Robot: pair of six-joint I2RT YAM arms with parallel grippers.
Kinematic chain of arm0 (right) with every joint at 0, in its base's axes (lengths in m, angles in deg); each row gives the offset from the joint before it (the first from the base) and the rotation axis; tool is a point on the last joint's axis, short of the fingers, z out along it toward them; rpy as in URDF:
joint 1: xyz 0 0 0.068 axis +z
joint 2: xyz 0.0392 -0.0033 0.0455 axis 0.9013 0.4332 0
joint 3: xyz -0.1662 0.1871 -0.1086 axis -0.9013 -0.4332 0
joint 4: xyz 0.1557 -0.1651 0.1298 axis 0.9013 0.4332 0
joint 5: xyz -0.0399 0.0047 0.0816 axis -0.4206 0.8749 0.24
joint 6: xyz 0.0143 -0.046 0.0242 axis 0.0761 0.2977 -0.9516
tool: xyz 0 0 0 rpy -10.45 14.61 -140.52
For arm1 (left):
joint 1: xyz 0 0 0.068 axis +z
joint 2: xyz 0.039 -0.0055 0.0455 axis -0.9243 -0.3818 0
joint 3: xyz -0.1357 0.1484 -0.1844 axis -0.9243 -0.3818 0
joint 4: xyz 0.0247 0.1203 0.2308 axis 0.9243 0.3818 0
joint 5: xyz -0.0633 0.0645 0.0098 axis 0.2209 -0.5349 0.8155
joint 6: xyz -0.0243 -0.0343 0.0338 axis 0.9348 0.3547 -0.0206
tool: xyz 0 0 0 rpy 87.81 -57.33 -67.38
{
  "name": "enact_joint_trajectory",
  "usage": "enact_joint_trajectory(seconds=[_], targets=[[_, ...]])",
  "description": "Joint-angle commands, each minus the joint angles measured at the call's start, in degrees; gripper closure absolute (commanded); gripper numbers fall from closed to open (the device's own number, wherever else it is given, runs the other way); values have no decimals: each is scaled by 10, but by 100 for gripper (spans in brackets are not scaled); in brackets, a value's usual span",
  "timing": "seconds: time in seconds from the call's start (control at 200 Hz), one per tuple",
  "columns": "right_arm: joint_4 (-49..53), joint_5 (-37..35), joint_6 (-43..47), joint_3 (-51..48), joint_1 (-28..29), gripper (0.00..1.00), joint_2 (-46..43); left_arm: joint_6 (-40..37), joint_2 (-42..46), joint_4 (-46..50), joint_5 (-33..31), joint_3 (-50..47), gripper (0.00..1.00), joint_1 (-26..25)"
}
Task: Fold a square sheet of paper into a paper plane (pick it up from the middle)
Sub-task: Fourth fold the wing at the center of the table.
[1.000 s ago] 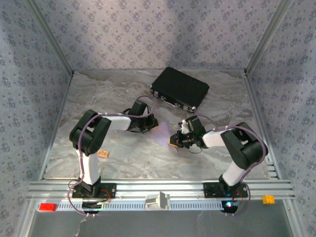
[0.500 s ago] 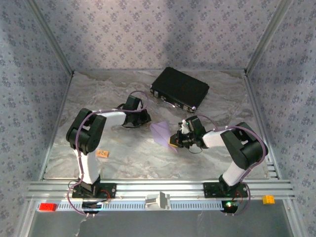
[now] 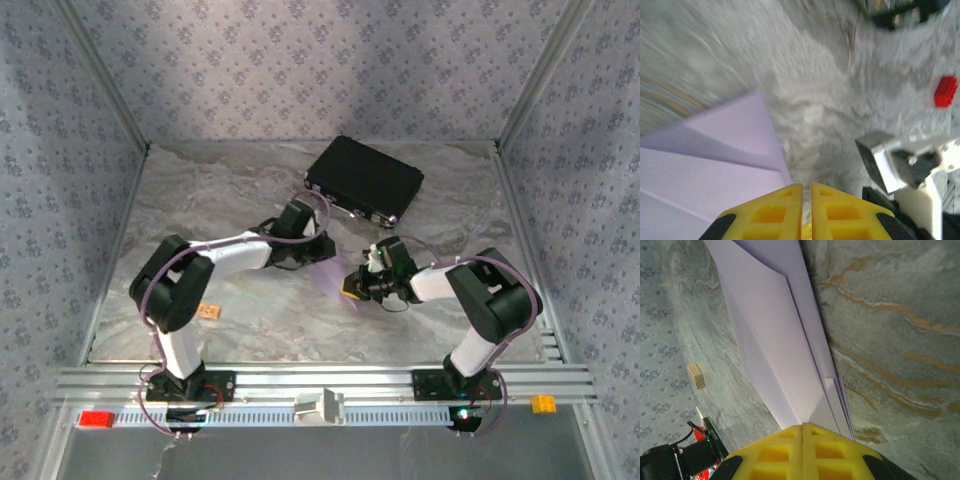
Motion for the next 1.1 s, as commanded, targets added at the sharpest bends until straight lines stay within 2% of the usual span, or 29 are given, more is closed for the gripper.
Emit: enact_joint_trajectory(seconds=[0.0,0.335,0.52,0.749,0.914,1.094], targets=[[77,-29,-16,-27,10,100,14,18,-38,-22,18,-13,89,-13],[75,-22,2,-19,11,100,-13,34,-80,-56,3,-55,90,-17],[139,-32,57,42,22,100,-33,39,-84,-69,5,-71,91,-17],[147,-57,72,98,30,100,24,37,-84,-67,6,-63,91,-17],[134,-56,73,81,29,100,41,38,-86,-68,8,-63,91,-16],[166,-68,92,26,30,100,-18,38,-88,-68,6,-66,92,-12]])
